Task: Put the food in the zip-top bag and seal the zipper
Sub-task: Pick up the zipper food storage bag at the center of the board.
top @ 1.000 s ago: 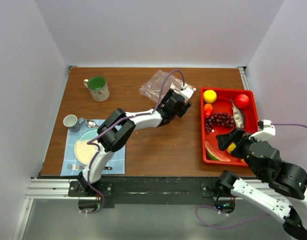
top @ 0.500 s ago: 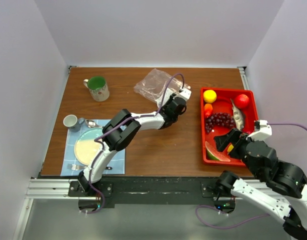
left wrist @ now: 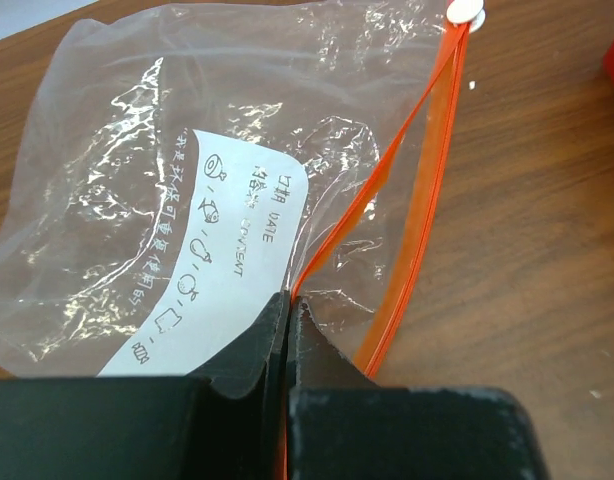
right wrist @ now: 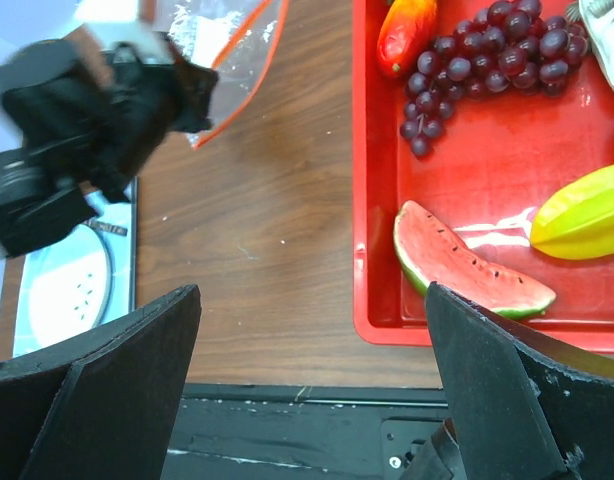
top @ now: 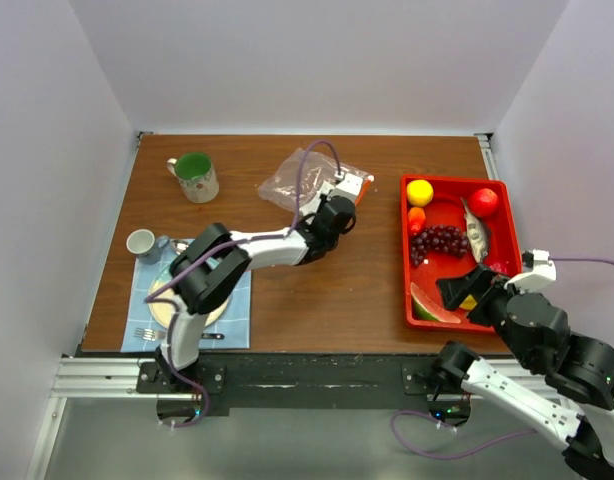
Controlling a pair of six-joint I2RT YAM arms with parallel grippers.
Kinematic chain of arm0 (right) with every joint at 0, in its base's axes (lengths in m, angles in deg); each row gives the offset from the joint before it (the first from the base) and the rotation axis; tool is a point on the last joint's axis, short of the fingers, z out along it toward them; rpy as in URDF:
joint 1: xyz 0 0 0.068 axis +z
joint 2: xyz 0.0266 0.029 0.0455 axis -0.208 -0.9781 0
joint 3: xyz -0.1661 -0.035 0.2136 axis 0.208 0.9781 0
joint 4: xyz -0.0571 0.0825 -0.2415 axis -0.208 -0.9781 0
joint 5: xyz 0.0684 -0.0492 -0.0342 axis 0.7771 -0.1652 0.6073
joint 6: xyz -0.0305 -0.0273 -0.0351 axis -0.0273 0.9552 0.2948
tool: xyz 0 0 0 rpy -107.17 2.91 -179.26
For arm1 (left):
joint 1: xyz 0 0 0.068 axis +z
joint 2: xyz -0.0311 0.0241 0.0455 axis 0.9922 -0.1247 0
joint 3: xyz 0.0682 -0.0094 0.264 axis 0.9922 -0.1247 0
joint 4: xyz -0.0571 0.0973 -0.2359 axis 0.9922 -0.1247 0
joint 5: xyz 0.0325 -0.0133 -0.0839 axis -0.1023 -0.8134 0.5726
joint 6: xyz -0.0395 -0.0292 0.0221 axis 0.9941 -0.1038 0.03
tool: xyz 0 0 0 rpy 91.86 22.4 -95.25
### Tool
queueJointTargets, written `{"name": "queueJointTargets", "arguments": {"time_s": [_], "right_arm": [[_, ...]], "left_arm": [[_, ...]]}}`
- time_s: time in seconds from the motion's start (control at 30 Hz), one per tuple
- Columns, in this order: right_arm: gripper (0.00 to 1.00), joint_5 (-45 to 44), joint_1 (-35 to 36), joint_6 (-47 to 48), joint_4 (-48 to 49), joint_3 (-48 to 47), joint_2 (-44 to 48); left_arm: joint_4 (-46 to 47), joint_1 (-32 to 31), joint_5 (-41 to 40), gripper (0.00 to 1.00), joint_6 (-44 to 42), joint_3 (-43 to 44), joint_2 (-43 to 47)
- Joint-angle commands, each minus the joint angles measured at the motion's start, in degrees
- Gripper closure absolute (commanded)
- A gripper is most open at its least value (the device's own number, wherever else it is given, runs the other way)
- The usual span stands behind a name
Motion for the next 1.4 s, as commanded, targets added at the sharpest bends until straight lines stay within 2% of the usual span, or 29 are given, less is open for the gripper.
{"name": "queueJointTargets", "arguments": {"time_s": [0.0,0.23,0.53,1.37], "right_arm": [[0.01,1.87,0.32,-1.11,3.48,1.06,-1.48],[0.02,4.6,0.23,-1.11,8.31,4.48,-4.74],[0.02,6.1,0.23,-1.72,12.88,7.38,-7.02],[0.02,6.89,0.32,-3.48,24.05,14.06,-12.65]], "left_arm": [[2.9,-0.23,1.86,1.0,9.51,-6.2,11.19],[1.76,-0.76,4.5,1.0,16.1,-14.72,19.1],[0.35,-1.37,6.86,1.0,19.18,-21.41,27.72],[-4.22,-2.69,12.85,1.0,23.67,-27.66,40.82]]}}
